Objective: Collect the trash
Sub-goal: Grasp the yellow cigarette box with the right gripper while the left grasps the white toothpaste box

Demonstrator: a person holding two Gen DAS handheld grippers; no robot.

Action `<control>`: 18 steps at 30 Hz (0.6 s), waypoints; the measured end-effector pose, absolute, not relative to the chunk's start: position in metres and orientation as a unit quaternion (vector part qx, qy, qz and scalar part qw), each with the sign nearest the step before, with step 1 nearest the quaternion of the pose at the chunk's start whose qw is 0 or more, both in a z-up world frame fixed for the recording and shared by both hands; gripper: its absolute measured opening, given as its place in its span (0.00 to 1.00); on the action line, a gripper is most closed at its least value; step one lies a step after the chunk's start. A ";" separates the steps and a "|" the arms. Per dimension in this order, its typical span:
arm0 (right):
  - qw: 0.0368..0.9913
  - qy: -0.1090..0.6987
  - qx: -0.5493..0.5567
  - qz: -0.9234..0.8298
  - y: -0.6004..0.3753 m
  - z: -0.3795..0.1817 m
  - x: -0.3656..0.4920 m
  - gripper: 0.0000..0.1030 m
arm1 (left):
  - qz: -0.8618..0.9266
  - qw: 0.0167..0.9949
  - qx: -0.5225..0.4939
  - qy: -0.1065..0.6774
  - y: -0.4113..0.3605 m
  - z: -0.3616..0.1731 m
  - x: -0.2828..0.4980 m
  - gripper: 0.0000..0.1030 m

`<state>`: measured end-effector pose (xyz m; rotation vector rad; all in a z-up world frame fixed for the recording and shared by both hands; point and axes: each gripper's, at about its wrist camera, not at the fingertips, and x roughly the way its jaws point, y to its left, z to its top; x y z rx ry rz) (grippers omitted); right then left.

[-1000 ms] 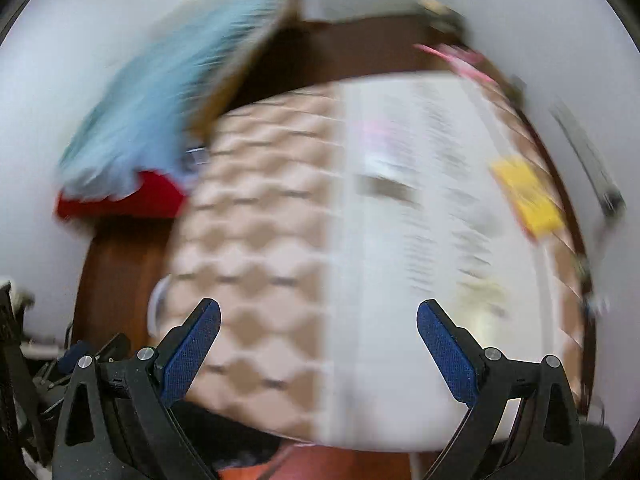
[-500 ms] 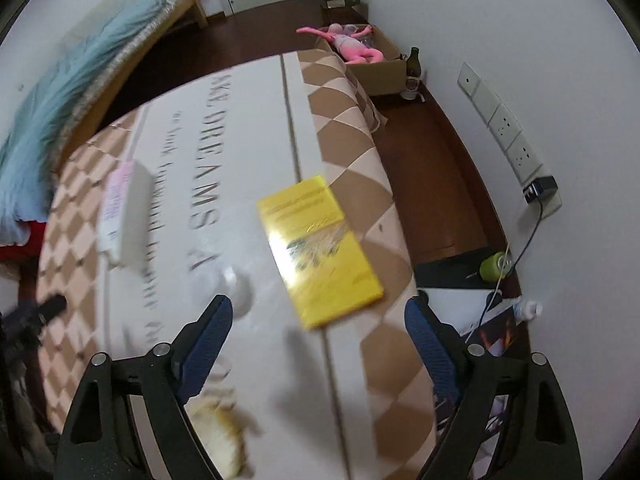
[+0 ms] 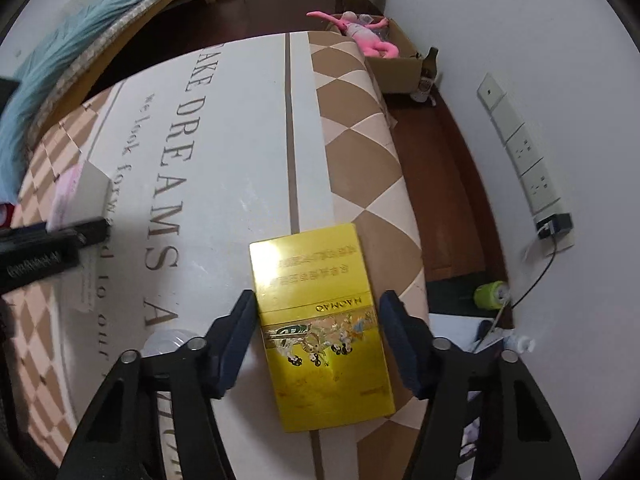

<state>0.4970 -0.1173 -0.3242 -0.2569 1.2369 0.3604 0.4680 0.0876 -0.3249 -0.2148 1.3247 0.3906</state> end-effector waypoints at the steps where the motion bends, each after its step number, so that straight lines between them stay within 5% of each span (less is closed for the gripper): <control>1: 0.792 0.574 -0.121 0.170 -0.117 -0.324 0.495 0.59 | 0.177 0.767 -0.099 0.608 0.086 -0.323 0.465 0.44; 18: 0.793 0.572 -0.026 0.210 -0.176 -0.267 0.346 0.58 | 0.187 0.799 -0.101 0.562 0.066 -0.267 0.273 0.43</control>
